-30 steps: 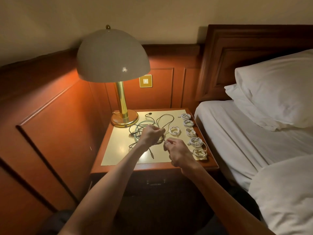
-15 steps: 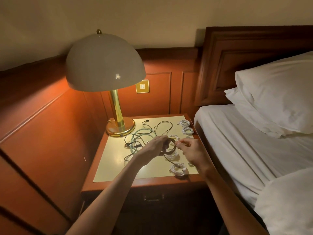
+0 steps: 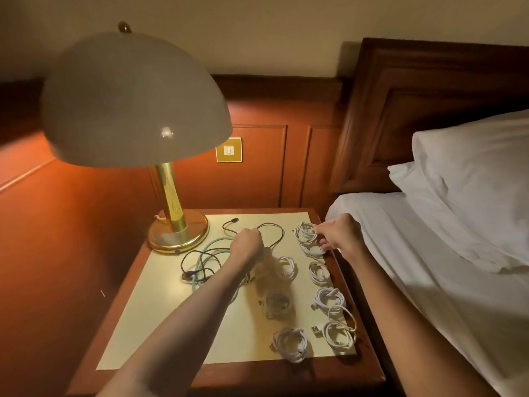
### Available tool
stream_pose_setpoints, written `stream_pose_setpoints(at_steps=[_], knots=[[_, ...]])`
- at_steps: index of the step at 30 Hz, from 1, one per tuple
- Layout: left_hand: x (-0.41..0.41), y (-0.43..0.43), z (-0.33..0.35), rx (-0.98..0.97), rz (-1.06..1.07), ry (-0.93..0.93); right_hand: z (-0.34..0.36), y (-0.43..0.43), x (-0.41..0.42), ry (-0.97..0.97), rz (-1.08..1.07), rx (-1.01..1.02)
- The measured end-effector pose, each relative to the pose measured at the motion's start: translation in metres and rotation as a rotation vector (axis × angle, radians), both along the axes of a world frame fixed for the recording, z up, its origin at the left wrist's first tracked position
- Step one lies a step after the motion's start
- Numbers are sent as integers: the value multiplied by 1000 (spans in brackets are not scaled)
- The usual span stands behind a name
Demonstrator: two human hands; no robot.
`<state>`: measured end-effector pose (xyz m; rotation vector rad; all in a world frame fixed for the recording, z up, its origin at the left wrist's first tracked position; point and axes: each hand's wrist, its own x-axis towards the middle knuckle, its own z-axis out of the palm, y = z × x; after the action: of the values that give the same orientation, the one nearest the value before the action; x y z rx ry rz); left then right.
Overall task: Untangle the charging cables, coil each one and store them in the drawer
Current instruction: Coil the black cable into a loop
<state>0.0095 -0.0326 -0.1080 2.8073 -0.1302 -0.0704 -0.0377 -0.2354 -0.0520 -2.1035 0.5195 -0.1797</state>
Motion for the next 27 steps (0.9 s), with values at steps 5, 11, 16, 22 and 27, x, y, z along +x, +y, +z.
stream_pose_setpoints(at_steps=[5,11,16,22,27], knots=[[17,7,-2,-26,-14,-25,-23,9,55,123,9,-56],[-5,40,51,-187,38,-366,-53,43,98,249,56,-162],[-26,67,58,-287,-38,-587,-63,59,103,259,174,-376],[-51,78,79,-328,-181,-688,-31,67,88,-14,208,-298],[-71,80,126,-358,-211,-759,55,63,32,-772,411,-382]])
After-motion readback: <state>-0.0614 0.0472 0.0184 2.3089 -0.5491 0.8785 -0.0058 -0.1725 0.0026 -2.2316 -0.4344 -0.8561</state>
